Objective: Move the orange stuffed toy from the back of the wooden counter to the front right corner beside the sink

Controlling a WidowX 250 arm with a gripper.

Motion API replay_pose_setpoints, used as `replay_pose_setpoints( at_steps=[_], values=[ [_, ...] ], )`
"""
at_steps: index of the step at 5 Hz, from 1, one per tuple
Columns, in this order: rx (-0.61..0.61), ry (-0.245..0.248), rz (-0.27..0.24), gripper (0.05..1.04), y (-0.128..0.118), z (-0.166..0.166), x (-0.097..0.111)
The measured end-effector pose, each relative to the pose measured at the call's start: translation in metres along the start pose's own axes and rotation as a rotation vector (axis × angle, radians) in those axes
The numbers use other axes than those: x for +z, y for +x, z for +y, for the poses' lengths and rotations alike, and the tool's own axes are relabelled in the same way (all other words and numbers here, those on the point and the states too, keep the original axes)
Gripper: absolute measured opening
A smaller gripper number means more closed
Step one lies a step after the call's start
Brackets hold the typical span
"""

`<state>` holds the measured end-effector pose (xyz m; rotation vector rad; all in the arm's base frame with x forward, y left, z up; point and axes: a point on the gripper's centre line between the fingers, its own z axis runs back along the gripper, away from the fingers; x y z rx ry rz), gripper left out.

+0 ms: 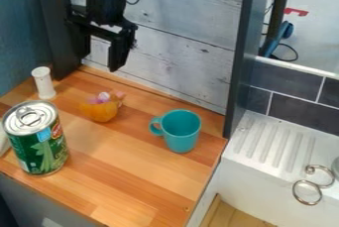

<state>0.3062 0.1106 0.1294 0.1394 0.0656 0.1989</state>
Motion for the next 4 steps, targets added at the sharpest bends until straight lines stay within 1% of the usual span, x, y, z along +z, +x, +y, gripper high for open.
replay_pose_setpoints(
  at_steps=[1,2,3,4],
  values=[
    [0.034,0.011,0.008,1.001,0.012,0.001,-0.020],
    [0.087,0.007,0.059,1.001,0.016,0.005,-0.044],
    [0.134,-0.005,0.099,1.001,0.019,0.009,-0.063],
    [0.161,-0.035,0.127,1.001,0.020,0.004,-0.078]
  ],
)
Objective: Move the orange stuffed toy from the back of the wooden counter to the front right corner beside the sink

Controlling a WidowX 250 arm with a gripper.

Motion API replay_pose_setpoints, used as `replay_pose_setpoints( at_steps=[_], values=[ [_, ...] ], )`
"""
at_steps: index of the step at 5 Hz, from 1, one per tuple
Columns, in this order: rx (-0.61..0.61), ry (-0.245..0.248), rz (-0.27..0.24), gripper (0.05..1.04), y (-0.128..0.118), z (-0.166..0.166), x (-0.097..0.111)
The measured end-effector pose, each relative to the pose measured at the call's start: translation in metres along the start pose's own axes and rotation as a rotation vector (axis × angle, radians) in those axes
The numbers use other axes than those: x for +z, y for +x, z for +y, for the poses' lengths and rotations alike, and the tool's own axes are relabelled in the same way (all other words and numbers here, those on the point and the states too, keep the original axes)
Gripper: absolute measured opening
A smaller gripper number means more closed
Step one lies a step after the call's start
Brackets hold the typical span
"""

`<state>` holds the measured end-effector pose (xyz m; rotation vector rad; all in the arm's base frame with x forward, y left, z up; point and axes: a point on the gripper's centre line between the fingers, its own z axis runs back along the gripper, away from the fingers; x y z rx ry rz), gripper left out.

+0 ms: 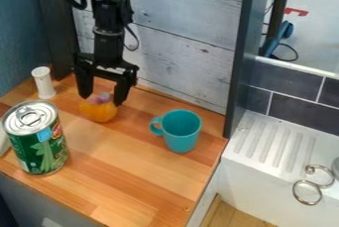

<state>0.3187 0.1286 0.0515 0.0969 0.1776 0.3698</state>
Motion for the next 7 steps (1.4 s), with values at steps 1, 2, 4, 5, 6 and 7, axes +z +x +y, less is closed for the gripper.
replay_pose_setpoints(
  at_steps=[1,2,4,5,6,7],
  values=[
    [0.012,-0.025,0.044,1.001,0.000,-0.006,-0.016],
    [0.024,-0.040,0.084,1.001,-0.001,-0.010,-0.027],
    [0.044,0.039,0.129,0.674,0.004,0.005,-0.034],
    [0.048,0.036,0.110,0.494,0.005,0.006,-0.034],
    [0.026,0.039,0.094,0.438,-0.004,0.007,-0.018],
    [-0.039,0.088,-0.001,0.438,-0.018,-0.002,0.032]
  ],
)
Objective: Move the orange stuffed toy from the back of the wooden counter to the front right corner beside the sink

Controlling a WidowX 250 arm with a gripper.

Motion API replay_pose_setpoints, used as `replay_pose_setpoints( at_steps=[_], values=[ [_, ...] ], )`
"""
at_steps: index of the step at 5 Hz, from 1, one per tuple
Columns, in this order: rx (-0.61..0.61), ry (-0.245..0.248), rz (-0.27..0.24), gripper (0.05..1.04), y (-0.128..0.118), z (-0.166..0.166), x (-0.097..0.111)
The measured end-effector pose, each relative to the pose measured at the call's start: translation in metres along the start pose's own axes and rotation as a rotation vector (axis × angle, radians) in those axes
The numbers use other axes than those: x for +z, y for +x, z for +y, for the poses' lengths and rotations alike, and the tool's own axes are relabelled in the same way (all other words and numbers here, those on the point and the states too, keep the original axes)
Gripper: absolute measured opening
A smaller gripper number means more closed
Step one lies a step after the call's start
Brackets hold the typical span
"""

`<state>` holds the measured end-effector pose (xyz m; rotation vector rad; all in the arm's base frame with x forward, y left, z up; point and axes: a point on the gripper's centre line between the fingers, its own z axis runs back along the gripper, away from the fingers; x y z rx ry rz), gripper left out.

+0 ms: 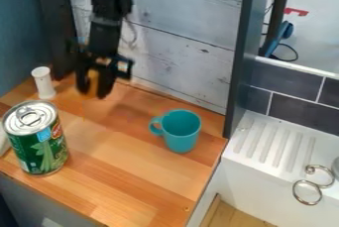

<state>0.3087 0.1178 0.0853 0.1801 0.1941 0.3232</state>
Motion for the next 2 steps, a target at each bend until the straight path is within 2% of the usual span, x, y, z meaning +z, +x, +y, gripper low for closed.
replay_pose_setpoints(
  at_steps=[1,2],
  values=[
    [-0.089,0.049,-0.055,0.438,-0.018,-0.017,0.025],
    [-0.209,0.048,-0.002,0.438,-0.054,-0.043,0.030]
  ],
)
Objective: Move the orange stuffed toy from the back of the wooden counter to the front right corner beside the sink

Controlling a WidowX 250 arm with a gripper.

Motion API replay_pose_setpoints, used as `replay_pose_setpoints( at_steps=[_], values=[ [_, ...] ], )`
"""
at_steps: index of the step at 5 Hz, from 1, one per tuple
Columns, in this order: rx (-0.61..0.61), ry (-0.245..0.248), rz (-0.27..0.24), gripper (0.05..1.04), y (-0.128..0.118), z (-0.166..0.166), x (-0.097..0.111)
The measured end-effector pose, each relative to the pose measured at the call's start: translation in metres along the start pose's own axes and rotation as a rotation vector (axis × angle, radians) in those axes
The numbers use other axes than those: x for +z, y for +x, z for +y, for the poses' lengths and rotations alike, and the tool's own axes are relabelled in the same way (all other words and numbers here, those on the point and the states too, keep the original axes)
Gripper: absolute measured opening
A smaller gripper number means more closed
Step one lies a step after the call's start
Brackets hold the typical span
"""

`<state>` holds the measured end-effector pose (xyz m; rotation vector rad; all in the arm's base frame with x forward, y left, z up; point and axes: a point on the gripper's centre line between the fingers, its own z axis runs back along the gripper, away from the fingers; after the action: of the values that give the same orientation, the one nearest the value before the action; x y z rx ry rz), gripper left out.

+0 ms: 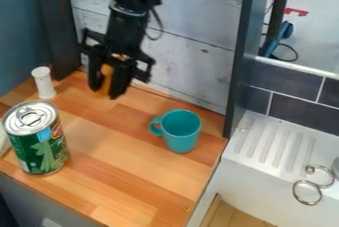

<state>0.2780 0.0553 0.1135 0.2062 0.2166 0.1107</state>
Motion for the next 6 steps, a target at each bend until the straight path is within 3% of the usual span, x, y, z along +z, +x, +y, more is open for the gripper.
replay_pose_setpoints(
  at_steps=[2,3,4,6],
  values=[
    [-0.230,-0.008,0.123,0.438,-0.061,-0.070,-0.016],
    [-0.280,-0.012,0.146,0.438,-0.073,-0.083,-0.032],
    [-0.328,-0.004,0.161,0.438,-0.065,-0.090,-0.066],
    [-0.424,-0.014,0.173,0.438,-0.052,-0.099,-0.088]
  ],
)
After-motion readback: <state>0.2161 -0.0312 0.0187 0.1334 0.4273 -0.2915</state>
